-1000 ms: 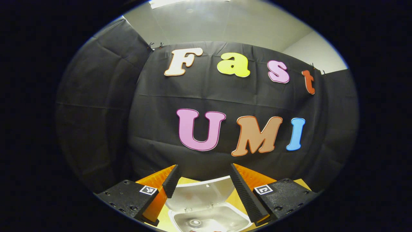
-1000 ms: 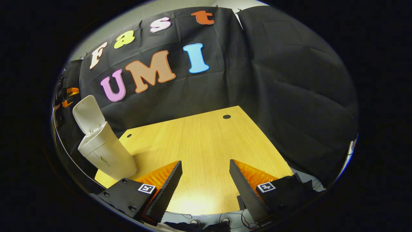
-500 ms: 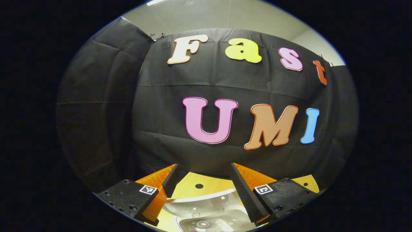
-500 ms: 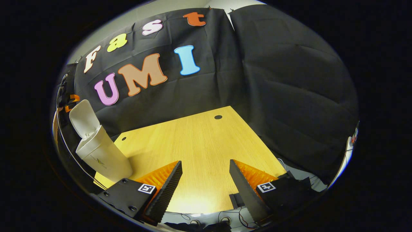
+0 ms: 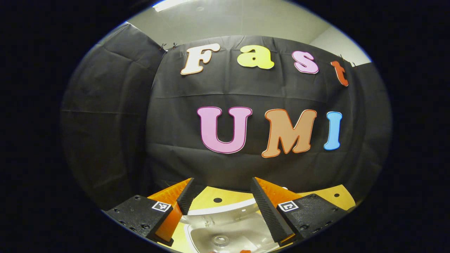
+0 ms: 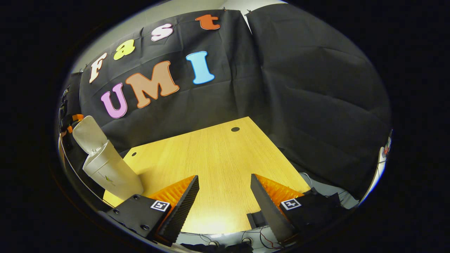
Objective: Press the lid of the desktop garbage bin to open it, pick up the crumpled paper on the desktop and throw it into the bin, then pick up the pop can on the desktop and drop it into the bin, and finally close the garbage bin lid.
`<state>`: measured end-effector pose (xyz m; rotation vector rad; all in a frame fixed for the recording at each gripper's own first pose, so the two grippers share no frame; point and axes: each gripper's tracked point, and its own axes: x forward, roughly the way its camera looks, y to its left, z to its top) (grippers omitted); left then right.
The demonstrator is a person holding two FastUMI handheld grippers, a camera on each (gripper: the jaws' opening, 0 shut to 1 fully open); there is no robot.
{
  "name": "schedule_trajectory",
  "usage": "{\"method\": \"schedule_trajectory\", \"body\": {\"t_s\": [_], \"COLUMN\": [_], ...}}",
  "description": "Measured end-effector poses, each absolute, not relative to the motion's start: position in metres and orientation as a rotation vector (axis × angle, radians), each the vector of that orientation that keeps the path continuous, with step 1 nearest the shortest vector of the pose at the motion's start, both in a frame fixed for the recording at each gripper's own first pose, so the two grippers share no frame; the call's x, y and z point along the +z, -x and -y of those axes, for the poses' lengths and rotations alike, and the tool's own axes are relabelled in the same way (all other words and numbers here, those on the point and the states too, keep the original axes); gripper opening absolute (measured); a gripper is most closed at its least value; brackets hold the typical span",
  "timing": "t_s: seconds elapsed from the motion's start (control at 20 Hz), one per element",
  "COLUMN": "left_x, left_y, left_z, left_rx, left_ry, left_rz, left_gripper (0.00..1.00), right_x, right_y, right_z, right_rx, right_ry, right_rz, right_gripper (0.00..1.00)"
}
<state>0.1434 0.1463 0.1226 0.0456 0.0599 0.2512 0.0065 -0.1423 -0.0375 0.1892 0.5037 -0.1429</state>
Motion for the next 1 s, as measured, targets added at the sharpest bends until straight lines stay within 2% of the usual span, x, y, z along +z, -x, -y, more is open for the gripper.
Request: {"method": "schedule_trajectory", "body": {"t_s": [0.25,0.55,0.9,0.95,1.0], "left_x": [0.094,0.041,-0.036,-0.022,-0.024], "left_y": [-0.114,-0.099,-0.084,-0.090,-0.093], "left_z": [-0.126,-0.102,-0.100,-0.100,-0.102], "left_rx": [0.279,0.261,0.308,0.305,0.303], "left_ry": [-0.101,-0.094,-0.069,-0.088,-0.100], "left_rz": [-0.006,-0.038,-0.195,-0.129,-0.127], "left_gripper": [0.93,0.94,0.93,0.95,0.94], "right_x": [-0.038,-0.040,-0.029,-0.029,-0.030], "right_y": [-0.011,-0.010,-0.005,-0.003,-0.003], "right_z": [0.137,0.135,0.151,0.153,0.156], "right_rx": [-0.104,-0.074,-0.098,-0.104,-0.112], "right_ry": [-0.182,-0.163,-0.183,-0.184,-0.183], "right_rz": [-0.502,-0.509,-0.472,-0.471,-0.473], "right_gripper": [0.98,0.98,0.98,0.98,0.98]}}
